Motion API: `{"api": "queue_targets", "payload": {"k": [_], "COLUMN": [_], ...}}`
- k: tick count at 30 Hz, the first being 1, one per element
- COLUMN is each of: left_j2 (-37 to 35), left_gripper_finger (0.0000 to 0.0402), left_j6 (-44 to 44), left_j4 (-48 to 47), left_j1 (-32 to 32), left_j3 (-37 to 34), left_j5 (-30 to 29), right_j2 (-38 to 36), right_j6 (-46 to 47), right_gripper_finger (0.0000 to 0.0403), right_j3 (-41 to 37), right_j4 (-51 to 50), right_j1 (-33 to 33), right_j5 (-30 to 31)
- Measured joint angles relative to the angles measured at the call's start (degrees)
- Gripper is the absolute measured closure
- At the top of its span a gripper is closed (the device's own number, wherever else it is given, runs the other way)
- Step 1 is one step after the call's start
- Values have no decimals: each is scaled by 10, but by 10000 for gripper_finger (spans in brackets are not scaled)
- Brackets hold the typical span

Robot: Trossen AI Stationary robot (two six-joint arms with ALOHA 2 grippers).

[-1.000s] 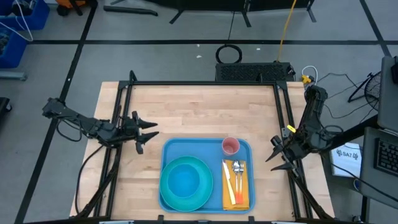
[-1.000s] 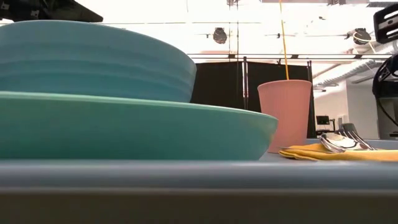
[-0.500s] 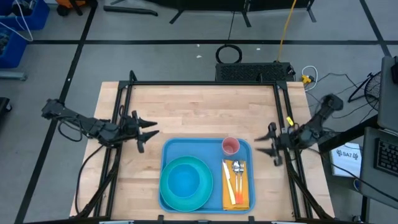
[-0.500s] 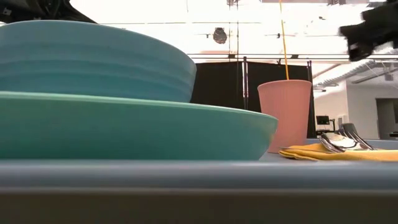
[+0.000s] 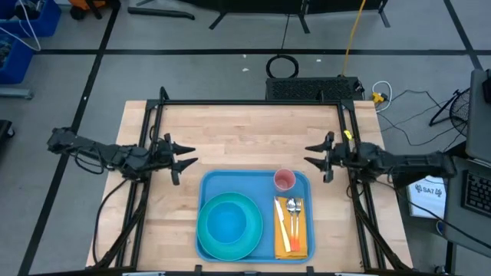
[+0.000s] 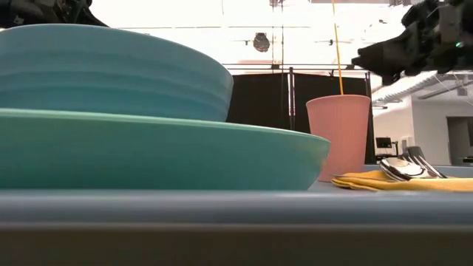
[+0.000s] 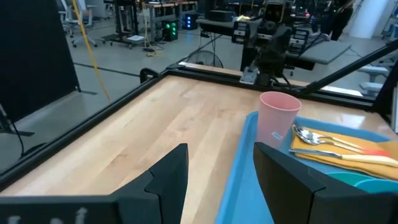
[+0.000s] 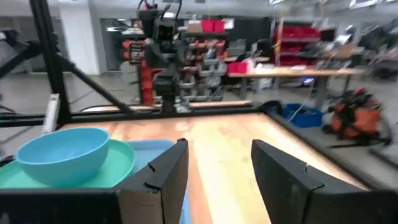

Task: Set up tray
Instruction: Return to Home Position

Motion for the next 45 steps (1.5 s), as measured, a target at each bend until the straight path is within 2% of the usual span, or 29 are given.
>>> {"api": "queue_targets", "payload": {"k": [4, 7, 10, 13, 18, 25, 29, 32, 38, 41, 45], "left_j2": [0, 0, -11, -48, -157, -275, -276, -277, -272, -272, -272], "left_gripper_finger": [215, 215, 215, 215, 215, 215, 215, 215, 215, 215, 215], "left_j6": [14, 10, -7, 15, 33, 65, 64, 56, 61, 69, 87], "left_j4": [-6, -37, -57, -35, -11, -71, -86, -60, 14, 27, 26], "left_j1": [19, 33, 38, 37, 40, 68, 91, 111, 154, 174, 191], "left_j3": [0, 0, -1, -16, -86, -113, -127, -142, -173, -179, -179], "left_j5": [23, 33, 10, 2, 4, 101, 123, 139, 215, 246, 257], "right_j2": [43, 66, 72, 71, 71, 79, 93, 96, 96, 96, 96], "right_j6": [41, 45, 38, 37, 47, 61, 63, 67, 81, 81, 81], "right_gripper_finger": [236, 236, 236, 236, 236, 236, 236, 236, 236, 236, 236], "right_j3": [-13, -14, -14, -14, -15, -15, -15, -15, -15, -15, -15], "right_j4": [51, 76, 99, 119, 125, 124, 127, 130, 133, 132, 110], "right_j1": [-102, -150, -172, -175, -175, -175, -175, -175, -175, -175, -175], "right_j5": [-126, -158, -167, -167, -171, -195, -234, -254, -298, -302, -302]}}
